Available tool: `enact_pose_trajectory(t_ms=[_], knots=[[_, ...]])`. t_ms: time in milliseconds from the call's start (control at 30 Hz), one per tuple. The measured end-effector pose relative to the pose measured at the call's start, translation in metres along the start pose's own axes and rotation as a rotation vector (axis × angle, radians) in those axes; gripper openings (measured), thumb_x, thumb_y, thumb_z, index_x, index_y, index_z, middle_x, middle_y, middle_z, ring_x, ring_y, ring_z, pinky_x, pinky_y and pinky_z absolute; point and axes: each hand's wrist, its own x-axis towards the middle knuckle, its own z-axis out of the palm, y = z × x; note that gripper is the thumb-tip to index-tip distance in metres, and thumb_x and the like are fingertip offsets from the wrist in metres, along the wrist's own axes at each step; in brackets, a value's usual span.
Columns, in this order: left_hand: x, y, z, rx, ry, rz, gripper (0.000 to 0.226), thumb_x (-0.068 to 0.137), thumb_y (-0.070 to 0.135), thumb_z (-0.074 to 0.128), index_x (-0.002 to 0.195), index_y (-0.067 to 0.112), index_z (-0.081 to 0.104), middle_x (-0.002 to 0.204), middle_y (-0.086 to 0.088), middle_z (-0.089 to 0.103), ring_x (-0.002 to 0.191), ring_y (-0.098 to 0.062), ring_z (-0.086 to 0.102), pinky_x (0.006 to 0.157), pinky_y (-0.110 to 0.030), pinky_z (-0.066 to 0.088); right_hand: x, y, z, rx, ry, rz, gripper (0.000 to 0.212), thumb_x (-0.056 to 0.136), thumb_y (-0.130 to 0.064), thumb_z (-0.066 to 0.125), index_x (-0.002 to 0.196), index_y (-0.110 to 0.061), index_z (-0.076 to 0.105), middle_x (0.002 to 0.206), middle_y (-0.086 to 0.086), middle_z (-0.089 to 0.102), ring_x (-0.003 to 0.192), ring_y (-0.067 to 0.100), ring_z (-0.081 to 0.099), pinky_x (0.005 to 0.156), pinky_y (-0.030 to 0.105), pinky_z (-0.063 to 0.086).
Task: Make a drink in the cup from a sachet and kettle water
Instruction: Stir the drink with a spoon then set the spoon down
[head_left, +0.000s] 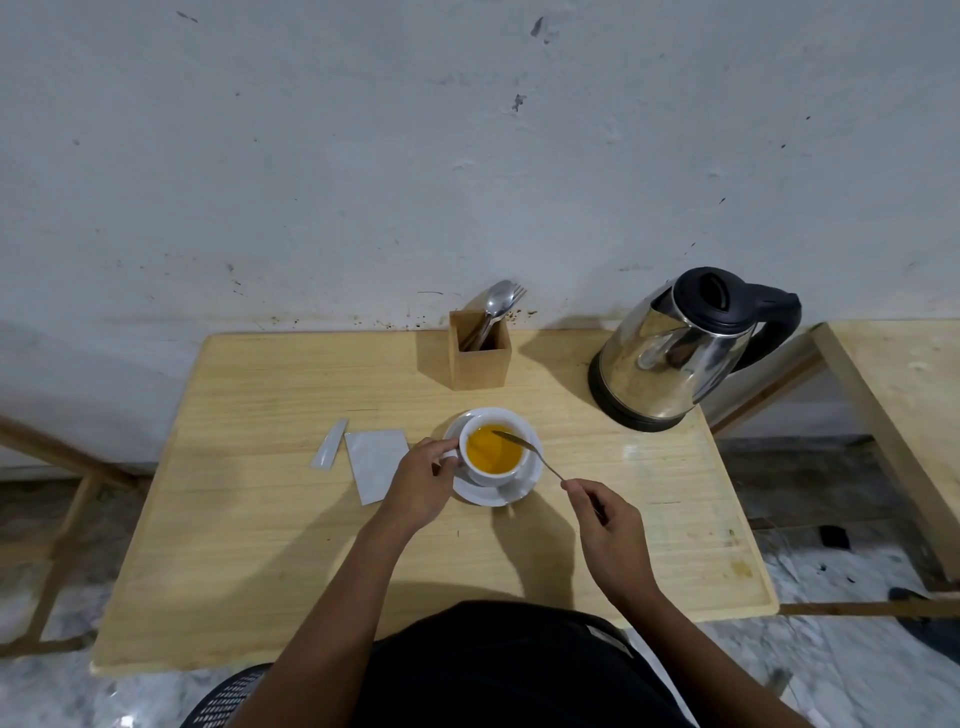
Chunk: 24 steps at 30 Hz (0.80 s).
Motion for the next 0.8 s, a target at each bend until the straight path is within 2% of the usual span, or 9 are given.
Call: enact_pose_trajectory(t_ms=[100,233,367,467,667,800], knots=[[0.0,0.0,-0.001,0.003,0.0,0.006,0.03,0.097,0.014,0.048,0.124,0.017,0.062,0.102,0.001,0.056,0.09,-0.013,0.052,0.078,-0.021,0.038,0.002,0.005,-0.003,0.067,0.023,0.004,0.015,0.097,-0.023,0.056,0.095,-0.023,0.07,0.078,-0.004,0.069,0.067,0.004,0.057,0.066,0.017,0.048],[0.0,-0.001,-0.001,0.001,-0.009,0.005,0.031,0.097,0.013,0.048,0.126,0.016,0.06,0.101,0.001,0.055,0.09,-0.014,0.052,0.08,-0.022,0.038,0.007,0.017,-0.005,0.129,0.086,0.06,0.016,0.099,-0.02,0.053,0.094,-0.012,0.065,0.071,-0.006,0.056,0.065,0.006,0.048,0.067,0.023,0.045],[0.0,-0.001,-0.001,0.011,-0.013,0.016,0.031,0.097,0.013,0.048,0.125,0.016,0.06,0.101,0.002,0.056,0.09,-0.014,0.054,0.075,-0.017,0.038,0.016,0.031,-0.005,0.096,0.135,0.171,0.019,0.101,-0.024,0.048,0.098,-0.011,0.062,0.076,0.001,0.055,0.069,0.013,0.048,0.067,0.028,0.043],[-0.001,-0.001,-0.001,0.005,-0.012,0.01,0.031,0.096,0.012,0.048,0.125,0.015,0.061,0.102,0.001,0.056,0.093,-0.015,0.055,0.079,-0.02,0.039,0.025,0.038,0.0,0.008,0.132,0.205,0.018,0.101,-0.024,0.046,0.099,-0.012,0.059,0.079,0.0,0.058,0.071,0.015,0.052,0.066,0.029,0.043],[-0.001,0.0,0.0,0.017,-0.01,0.0,0.032,0.097,0.013,0.048,0.126,0.014,0.06,0.105,0.001,0.057,0.093,-0.013,0.054,0.081,-0.021,0.039,0.043,0.045,0.012,-0.123,0.12,0.265,0.016,0.101,-0.025,0.04,0.102,-0.015,0.053,0.08,0.0,0.06,0.073,0.018,0.056,0.075,0.043,0.048],[-0.002,0.0,-0.001,0.021,-0.007,-0.003,0.032,0.097,0.014,0.047,0.127,0.015,0.059,0.105,0.0,0.057,0.092,-0.013,0.054,0.079,-0.019,0.038,0.051,0.046,0.013,-0.207,0.079,0.297,0.02,0.1,-0.035,0.044,0.101,-0.02,0.057,0.081,-0.002,0.063,0.074,0.017,0.06,0.072,0.039,0.048]])
